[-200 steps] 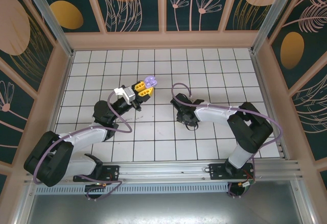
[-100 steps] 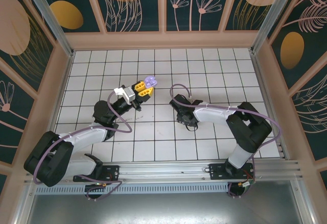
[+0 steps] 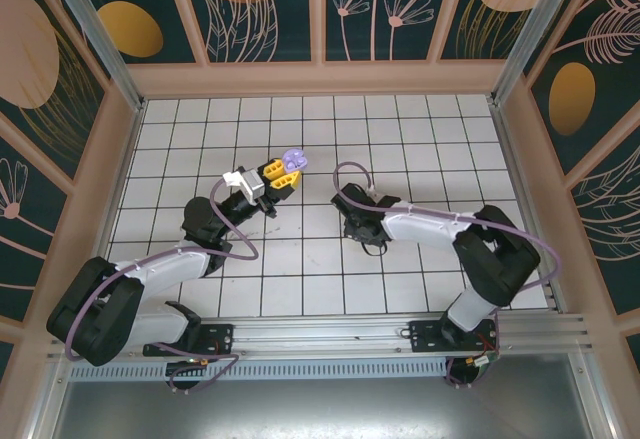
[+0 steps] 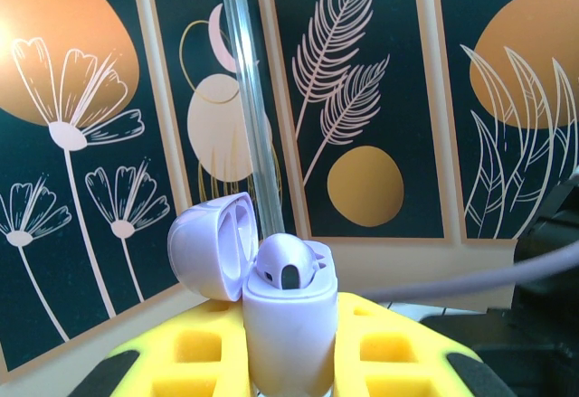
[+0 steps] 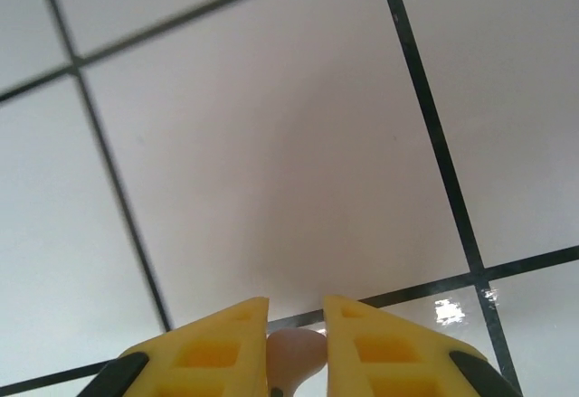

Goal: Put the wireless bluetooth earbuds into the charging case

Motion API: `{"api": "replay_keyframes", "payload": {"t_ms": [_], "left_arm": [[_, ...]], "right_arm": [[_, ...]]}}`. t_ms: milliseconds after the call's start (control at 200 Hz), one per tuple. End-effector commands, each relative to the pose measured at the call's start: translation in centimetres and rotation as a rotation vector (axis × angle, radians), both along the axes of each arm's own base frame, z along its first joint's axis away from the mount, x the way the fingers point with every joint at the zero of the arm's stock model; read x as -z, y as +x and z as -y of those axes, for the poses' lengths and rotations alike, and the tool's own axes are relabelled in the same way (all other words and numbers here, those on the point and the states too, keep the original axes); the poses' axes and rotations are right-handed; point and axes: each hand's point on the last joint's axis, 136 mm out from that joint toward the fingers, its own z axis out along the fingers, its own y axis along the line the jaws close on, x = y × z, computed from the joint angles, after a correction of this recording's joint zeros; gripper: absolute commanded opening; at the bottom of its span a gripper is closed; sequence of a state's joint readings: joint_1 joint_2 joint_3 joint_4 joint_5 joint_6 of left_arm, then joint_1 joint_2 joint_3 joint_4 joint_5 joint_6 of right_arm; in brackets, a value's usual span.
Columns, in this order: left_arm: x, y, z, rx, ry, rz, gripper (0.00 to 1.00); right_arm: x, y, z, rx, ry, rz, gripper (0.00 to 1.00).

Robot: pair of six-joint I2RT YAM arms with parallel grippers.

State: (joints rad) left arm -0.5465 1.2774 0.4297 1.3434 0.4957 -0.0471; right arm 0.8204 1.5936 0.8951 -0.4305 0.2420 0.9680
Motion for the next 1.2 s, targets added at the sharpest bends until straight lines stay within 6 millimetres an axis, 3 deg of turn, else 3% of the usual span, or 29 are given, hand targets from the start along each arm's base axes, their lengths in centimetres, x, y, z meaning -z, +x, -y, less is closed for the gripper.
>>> {"api": "replay_keyframes", "payload": {"t_ms": [0,130,465,621,726,906,1191], "left_arm": [[-1.7,-0.6,-0.1,0.010,-0.040,0.039,0.00],[-1.8,-0.7,-0.1,0.011,-0.033,0.046,0.00],[-1.6,-0.8,0.4,0.027,0.004,0.050,0.00],[-1.4,-0.7,0.5,0.032,0.014,0.047,0.00],[-1.4,-0.5,0.7,0.035,0.020,0.045,0.00],[-1.4,-0.1,1.0,0.041,0.022,0.034,0.00],[-1.6,0.3,1.3,0.048,0.007,0.022,0.00]], "right_arm": [[-3.7,1.0,-0.6,0.001,0.064,0.100,0.19],[-8.1,1.8,-0.7,-0.011,0.118,0.208,0.18],[-23.2,4.0,-2.4,-0.151,0.240,0.532,0.18],[-29.9,4.2,-3.3,-0.214,0.296,0.666,0.19],[-33.3,4.1,-4.1,-0.260,0.334,0.736,0.18],[-36.1,3.5,-6.3,-0.332,0.360,0.797,0.18],[-36.3,1.8,-10.0,-0.425,0.385,0.827,0.18]]}}
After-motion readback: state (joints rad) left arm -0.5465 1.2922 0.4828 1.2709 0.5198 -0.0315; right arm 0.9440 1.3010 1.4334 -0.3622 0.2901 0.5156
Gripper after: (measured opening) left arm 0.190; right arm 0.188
